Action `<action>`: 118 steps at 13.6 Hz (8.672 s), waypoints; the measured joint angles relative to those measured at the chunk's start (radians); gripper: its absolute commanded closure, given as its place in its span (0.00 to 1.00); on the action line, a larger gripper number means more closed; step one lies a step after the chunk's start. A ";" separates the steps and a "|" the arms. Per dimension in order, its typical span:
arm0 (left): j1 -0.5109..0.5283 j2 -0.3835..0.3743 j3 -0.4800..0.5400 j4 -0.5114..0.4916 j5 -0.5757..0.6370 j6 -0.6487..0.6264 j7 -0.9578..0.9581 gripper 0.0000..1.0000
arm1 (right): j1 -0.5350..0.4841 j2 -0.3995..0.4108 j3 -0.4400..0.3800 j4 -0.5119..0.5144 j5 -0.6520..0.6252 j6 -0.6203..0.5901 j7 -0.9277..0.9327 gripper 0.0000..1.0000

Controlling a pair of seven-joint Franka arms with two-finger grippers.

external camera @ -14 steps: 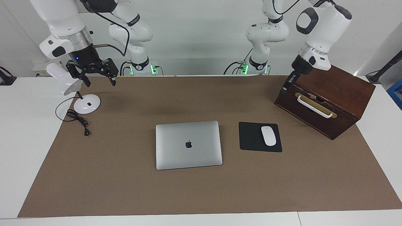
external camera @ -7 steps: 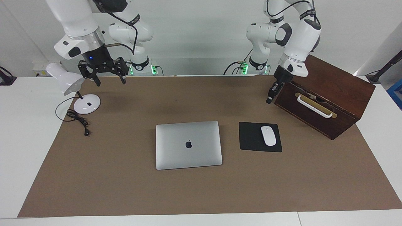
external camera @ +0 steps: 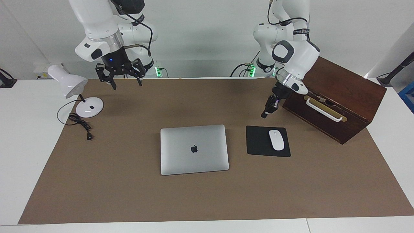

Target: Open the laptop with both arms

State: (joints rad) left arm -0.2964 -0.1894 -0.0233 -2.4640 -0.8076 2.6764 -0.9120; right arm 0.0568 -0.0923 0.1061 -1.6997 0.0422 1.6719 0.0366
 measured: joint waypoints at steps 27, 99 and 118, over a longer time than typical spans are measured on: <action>-0.157 0.311 0.006 0.041 -1.486 -0.163 0.103 1.00 | 0.289 -0.041 0.005 -0.355 -0.371 0.531 -0.454 0.00; -0.235 0.473 0.006 0.153 -1.691 -0.221 0.428 1.00 | 0.414 0.424 -0.004 -0.241 -0.922 0.919 -0.253 0.00; -0.235 0.473 0.007 0.153 -1.691 -0.222 0.428 1.00 | 0.403 0.417 -0.007 -0.166 -0.922 0.883 -0.253 0.00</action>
State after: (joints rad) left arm -0.5317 0.2839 -0.0168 -2.3114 -2.4982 2.4543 -0.4837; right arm 0.4597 0.3251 0.0994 -1.8657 -0.8798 2.5551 -0.2163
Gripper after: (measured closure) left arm 0.991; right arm 0.000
